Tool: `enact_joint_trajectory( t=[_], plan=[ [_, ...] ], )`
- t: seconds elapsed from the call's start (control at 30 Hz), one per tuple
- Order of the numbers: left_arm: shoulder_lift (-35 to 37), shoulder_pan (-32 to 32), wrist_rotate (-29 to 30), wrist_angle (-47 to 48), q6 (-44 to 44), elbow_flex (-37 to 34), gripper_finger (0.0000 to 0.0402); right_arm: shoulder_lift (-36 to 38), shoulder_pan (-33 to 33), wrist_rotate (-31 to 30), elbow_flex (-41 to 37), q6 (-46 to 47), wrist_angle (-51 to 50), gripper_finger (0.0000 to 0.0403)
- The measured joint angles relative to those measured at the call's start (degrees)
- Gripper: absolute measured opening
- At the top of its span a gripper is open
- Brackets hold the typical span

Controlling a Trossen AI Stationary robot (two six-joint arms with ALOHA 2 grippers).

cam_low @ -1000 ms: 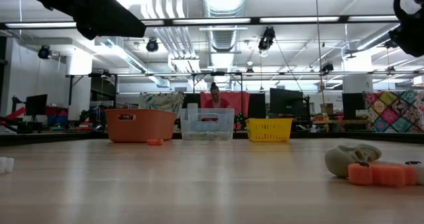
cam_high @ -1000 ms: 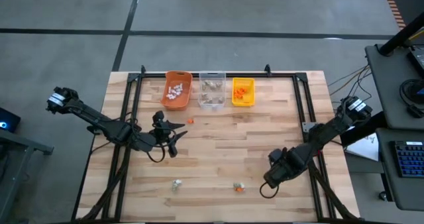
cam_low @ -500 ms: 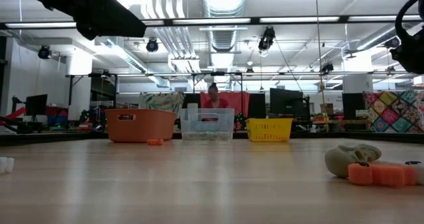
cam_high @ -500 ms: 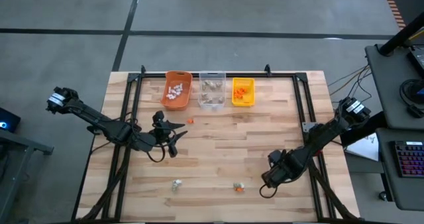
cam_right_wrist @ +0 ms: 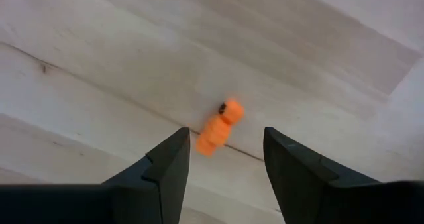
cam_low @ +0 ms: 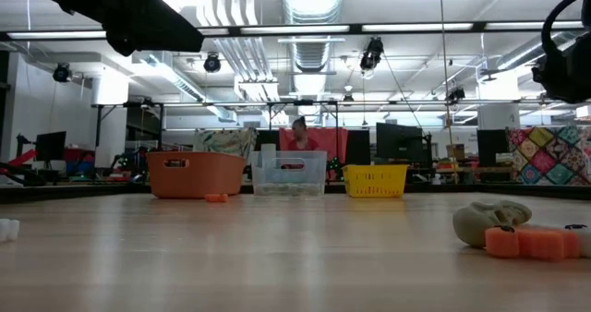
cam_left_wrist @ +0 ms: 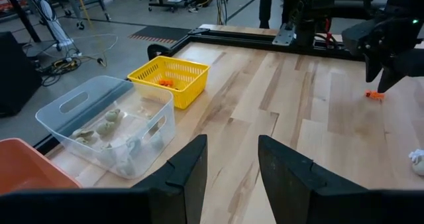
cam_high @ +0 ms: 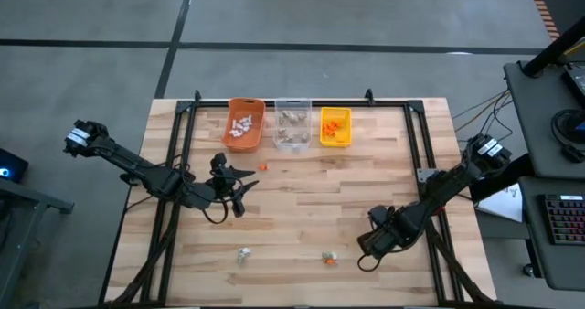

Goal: Sort Halloween decoration
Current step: Put the orange skeleton toy into the yellow bin

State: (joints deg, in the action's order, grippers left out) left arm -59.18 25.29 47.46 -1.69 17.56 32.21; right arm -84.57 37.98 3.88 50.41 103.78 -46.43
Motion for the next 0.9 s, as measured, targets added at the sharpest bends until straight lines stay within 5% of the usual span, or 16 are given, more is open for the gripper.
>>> enact_joint_trajectory(
  t=[0.33, 0.9],
  plan=[
    [0.0, 0.0, 0.0, 0.0, 0.1, 0.0, 0.0118, -5.3, 0.4, 0.6, -0.9, -0.3, 5.5, 0.0169],
    [0.0, 0.0, 0.0, -0.1, 0.4, -0.1, 0.0118, -5.7, 0.4, 0.4, -0.9, -2.6, 6.9, 0.0028]
  ],
)
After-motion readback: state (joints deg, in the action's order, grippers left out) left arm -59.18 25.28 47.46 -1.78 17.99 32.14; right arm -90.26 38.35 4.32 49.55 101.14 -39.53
